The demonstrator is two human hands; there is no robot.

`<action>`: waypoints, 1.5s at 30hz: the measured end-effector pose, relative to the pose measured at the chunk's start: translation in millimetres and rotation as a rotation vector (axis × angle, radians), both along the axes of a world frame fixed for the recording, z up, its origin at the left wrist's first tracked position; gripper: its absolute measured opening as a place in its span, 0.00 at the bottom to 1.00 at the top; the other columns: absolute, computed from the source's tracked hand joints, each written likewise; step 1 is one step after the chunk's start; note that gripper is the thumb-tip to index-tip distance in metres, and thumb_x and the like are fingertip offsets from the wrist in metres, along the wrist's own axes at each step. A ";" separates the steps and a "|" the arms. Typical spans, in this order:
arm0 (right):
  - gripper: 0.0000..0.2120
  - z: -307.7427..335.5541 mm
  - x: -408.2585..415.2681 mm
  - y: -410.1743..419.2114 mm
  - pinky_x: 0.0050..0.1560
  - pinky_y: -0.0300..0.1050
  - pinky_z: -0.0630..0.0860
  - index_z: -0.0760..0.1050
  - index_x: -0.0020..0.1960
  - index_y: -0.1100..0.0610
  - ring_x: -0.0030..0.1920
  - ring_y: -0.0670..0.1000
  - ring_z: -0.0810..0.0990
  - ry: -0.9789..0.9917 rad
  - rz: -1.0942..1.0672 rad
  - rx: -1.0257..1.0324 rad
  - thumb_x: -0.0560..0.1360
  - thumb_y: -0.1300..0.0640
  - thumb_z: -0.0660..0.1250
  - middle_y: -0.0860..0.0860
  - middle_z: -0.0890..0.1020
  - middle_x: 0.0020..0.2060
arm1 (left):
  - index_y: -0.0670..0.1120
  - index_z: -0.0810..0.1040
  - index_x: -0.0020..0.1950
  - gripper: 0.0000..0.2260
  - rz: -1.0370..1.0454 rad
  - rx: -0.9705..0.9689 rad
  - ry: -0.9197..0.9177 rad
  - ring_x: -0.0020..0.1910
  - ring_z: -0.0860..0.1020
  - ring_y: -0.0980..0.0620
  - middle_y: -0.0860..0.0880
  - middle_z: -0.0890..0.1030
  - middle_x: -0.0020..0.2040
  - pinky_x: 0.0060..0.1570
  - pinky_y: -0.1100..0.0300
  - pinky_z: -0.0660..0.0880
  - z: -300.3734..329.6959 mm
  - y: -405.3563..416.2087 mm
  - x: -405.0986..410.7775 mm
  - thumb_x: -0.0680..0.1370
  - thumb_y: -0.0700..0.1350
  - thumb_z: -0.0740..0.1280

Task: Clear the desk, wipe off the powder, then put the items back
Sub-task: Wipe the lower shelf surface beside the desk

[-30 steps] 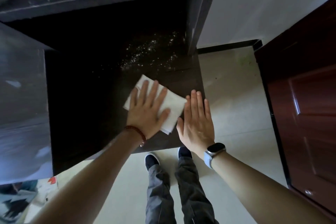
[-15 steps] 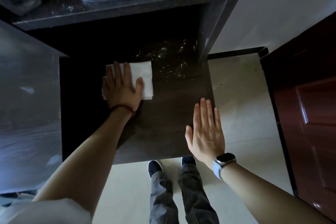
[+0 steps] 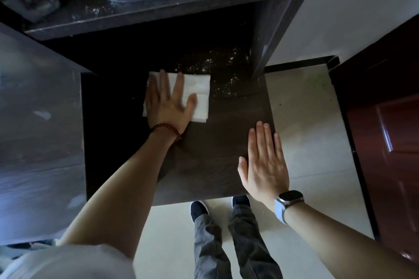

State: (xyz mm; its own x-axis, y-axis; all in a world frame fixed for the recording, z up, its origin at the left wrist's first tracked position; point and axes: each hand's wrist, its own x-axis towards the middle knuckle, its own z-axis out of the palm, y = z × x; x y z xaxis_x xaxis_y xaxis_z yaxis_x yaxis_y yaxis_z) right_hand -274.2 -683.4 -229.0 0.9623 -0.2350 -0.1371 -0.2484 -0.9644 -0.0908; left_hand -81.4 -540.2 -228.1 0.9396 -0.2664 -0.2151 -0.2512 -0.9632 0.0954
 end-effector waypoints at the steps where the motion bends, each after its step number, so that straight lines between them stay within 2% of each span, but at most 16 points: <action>1: 0.29 -0.5 -0.1 -0.1 0.72 0.56 0.52 0.58 0.70 0.66 0.73 0.60 0.55 0.000 0.001 -0.002 0.76 0.50 0.51 0.64 0.60 0.71 | 0.55 0.47 0.74 0.28 0.054 -0.026 -0.005 0.74 0.42 0.40 0.43 0.44 0.76 0.72 0.47 0.41 -0.6 -4.2 5.4 0.77 0.61 0.51; 5: 0.29 -1.4 -0.2 -1.0 0.73 0.55 0.51 0.57 0.71 0.66 0.73 0.59 0.54 0.000 0.000 0.007 0.75 0.49 0.51 0.64 0.59 0.71 | 0.55 0.44 0.74 0.29 0.154 -0.072 0.024 0.74 0.40 0.40 0.43 0.42 0.76 0.72 0.45 0.39 1.2 -11.1 24.0 0.77 0.61 0.50; 10: 0.29 -0.1 1.0 -1.5 0.73 0.54 0.49 0.57 0.71 0.66 0.73 0.58 0.54 -0.007 0.000 0.015 0.75 0.49 0.51 0.64 0.59 0.71 | 0.54 0.42 0.74 0.29 0.121 -0.025 0.048 0.74 0.38 0.41 0.43 0.39 0.76 0.71 0.46 0.37 5.4 -1.5 -8.4 0.77 0.61 0.49; 15: 0.29 2.0 1.1 -0.6 0.73 0.55 0.51 0.57 0.71 0.66 0.73 0.59 0.55 -0.009 -0.006 0.031 0.75 0.50 0.51 0.64 0.60 0.71 | 0.53 0.44 0.74 0.29 -0.003 0.018 0.068 0.74 0.40 0.42 0.43 0.41 0.76 0.72 0.49 0.39 10.5 24.8 -26.2 0.77 0.60 0.51; 19: 0.29 2.0 0.9 -1.0 0.72 0.55 0.53 0.58 0.71 0.66 0.73 0.59 0.55 -0.014 -0.007 0.029 0.75 0.50 0.51 0.64 0.61 0.71 | 0.49 0.46 0.75 0.31 0.090 -0.046 0.071 0.75 0.43 0.42 0.41 0.44 0.76 0.73 0.50 0.42 8.0 34.2 -28.9 0.77 0.61 0.50; 21: 0.29 2.4 1.4 -1.1 0.72 0.55 0.53 0.58 0.70 0.66 0.73 0.59 0.56 -0.013 -0.006 0.030 0.75 0.50 0.52 0.64 0.61 0.71 | 0.42 0.52 0.74 0.33 0.169 -0.049 0.040 0.74 0.50 0.39 0.36 0.51 0.75 0.73 0.47 0.49 5.8 35.1 -41.0 0.76 0.62 0.47; 22: 0.29 2.5 2.1 -1.1 0.72 0.55 0.53 0.58 0.70 0.66 0.73 0.59 0.56 -0.013 -0.006 0.026 0.75 0.50 0.52 0.64 0.61 0.71 | 0.39 0.57 0.72 0.33 0.185 -0.024 0.015 0.72 0.57 0.35 0.32 0.57 0.72 0.71 0.44 0.55 4.1 34.2 -46.9 0.76 0.61 0.48; 24: 0.29 2.7 2.0 -0.8 0.72 0.55 0.53 0.58 0.70 0.66 0.73 0.58 0.55 -0.006 -0.007 0.021 0.75 0.50 0.51 0.63 0.61 0.71 | 0.35 0.65 0.67 0.30 0.233 0.009 0.012 0.64 0.68 0.31 0.29 0.68 0.65 0.61 0.40 0.68 6.0 29.3 -50.9 0.76 0.58 0.52; 25: 0.29 2.9 1.8 -0.7 0.72 0.55 0.53 0.58 0.70 0.66 0.73 0.58 0.55 -0.002 -0.008 0.023 0.75 0.50 0.51 0.63 0.61 0.71 | 0.34 0.66 0.66 0.30 0.251 0.013 0.016 0.61 0.70 0.30 0.28 0.70 0.63 0.58 0.40 0.70 8.2 27.5 -49.9 0.76 0.57 0.53; 27: 0.29 3.5 2.0 -1.0 0.72 0.55 0.53 0.58 0.70 0.65 0.72 0.59 0.56 0.000 -0.009 0.026 0.75 0.50 0.51 0.63 0.61 0.71 | 0.32 0.63 0.67 0.33 0.286 -0.020 0.011 0.63 0.68 0.30 0.28 0.67 0.65 0.60 0.40 0.68 10.0 24.4 -45.4 0.75 0.58 0.50; 29: 0.29 3.9 1.6 -1.2 0.72 0.55 0.53 0.58 0.71 0.65 0.73 0.58 0.55 0.010 -0.007 0.021 0.75 0.50 0.51 0.63 0.61 0.71 | 0.31 0.57 0.69 0.35 0.313 -0.058 0.004 0.68 0.62 0.32 0.28 0.61 0.69 0.67 0.43 0.61 7.5 21.3 -42.0 0.74 0.58 0.47; 32: 0.29 3.4 1.3 -1.0 0.72 0.55 0.54 0.58 0.71 0.65 0.73 0.58 0.55 0.010 -0.008 0.019 0.74 0.50 0.52 0.63 0.60 0.71 | 0.30 0.53 0.70 0.36 0.362 -0.079 -0.008 0.71 0.56 0.33 0.29 0.56 0.71 0.71 0.45 0.53 2.9 12.3 -37.2 0.74 0.57 0.45; 38: 0.29 2.0 1.8 -0.7 0.71 0.56 0.54 0.59 0.70 0.66 0.72 0.59 0.56 0.005 -0.009 0.025 0.74 0.50 0.52 0.64 0.61 0.71 | 0.31 0.53 0.71 0.34 0.399 -0.057 -0.026 0.71 0.56 0.33 0.29 0.57 0.71 0.71 0.44 0.52 -0.5 3.2 -33.1 0.74 0.55 0.46; 40: 0.29 2.5 1.4 -0.4 0.72 0.56 0.54 0.59 0.70 0.66 0.73 0.59 0.56 0.001 -0.011 0.028 0.74 0.50 0.52 0.64 0.61 0.71 | 0.32 0.54 0.71 0.32 0.189 -0.021 -0.027 0.72 0.56 0.34 0.30 0.57 0.71 0.71 0.43 0.54 1.3 1.9 -39.8 0.75 0.55 0.46; 42: 0.29 3.0 1.7 -0.2 0.72 0.56 0.54 0.59 0.70 0.66 0.73 0.59 0.56 0.003 -0.013 0.031 0.74 0.50 0.53 0.64 0.61 0.71 | 0.36 0.52 0.73 0.33 -0.032 -0.024 0.002 0.73 0.53 0.37 0.34 0.55 0.73 0.72 0.46 0.50 2.0 2.4 -44.7 0.75 0.57 0.45; 45: 0.30 2.9 1.8 0.0 0.72 0.56 0.54 0.58 0.71 0.66 0.73 0.59 0.56 0.004 -0.017 0.038 0.74 0.50 0.53 0.63 0.60 0.71 | 0.44 0.46 0.74 0.35 -0.144 0.028 0.036 0.74 0.44 0.40 0.40 0.47 0.76 0.72 0.47 0.41 3.7 -1.5 -43.4 0.73 0.63 0.42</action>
State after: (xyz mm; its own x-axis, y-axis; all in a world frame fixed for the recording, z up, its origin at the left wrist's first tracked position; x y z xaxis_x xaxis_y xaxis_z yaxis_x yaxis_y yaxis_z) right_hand -272.5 -683.4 -226.1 0.9575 -0.2463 -0.1500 -0.2656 -0.9558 -0.1261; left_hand -124.7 -541.7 -224.3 0.8835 -0.3916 -0.2571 -0.3841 -0.9197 0.0807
